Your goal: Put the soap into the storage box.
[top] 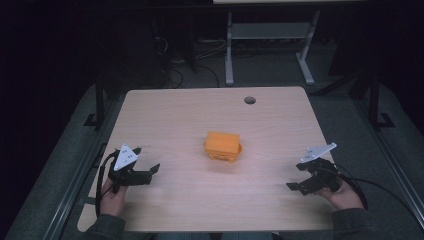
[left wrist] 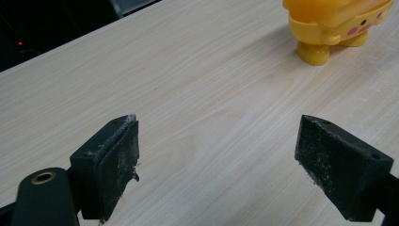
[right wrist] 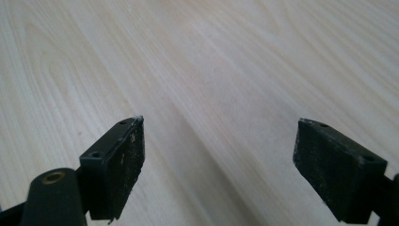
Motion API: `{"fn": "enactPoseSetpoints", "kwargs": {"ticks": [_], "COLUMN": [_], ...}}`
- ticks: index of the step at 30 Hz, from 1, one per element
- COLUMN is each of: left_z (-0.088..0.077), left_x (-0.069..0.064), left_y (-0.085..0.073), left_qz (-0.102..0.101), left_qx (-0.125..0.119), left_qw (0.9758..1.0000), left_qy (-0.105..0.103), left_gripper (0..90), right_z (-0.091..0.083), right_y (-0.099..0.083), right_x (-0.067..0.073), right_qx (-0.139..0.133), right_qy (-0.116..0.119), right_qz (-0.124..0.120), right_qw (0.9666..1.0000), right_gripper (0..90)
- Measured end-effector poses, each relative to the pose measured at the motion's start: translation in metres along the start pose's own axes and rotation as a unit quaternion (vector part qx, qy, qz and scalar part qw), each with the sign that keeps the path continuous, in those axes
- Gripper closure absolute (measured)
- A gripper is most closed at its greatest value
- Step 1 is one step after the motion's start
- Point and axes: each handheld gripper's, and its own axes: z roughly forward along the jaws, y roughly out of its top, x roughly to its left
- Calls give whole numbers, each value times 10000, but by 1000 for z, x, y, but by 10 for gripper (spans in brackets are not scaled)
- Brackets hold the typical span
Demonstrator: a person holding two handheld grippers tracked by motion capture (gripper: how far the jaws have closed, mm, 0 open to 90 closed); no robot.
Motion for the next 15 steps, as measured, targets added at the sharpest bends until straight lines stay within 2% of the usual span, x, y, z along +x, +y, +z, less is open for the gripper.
{"fn": "enactPoseSetpoints", "kwargs": {"ticks": [15], "left_z": [-1], "left_x": [-2], "left_y": [0], "left_qz": [34], "left_qx": [-1], "left_qw": [10000], "left_qy": [1], "left_gripper": [134], "right_z": [-6], "right_y": [-39], "right_x": [11], "right_qx": [-200], "right_qy": [-202], "right_qz": [234], "right_qw": [9993], "right_gripper": [168]}}
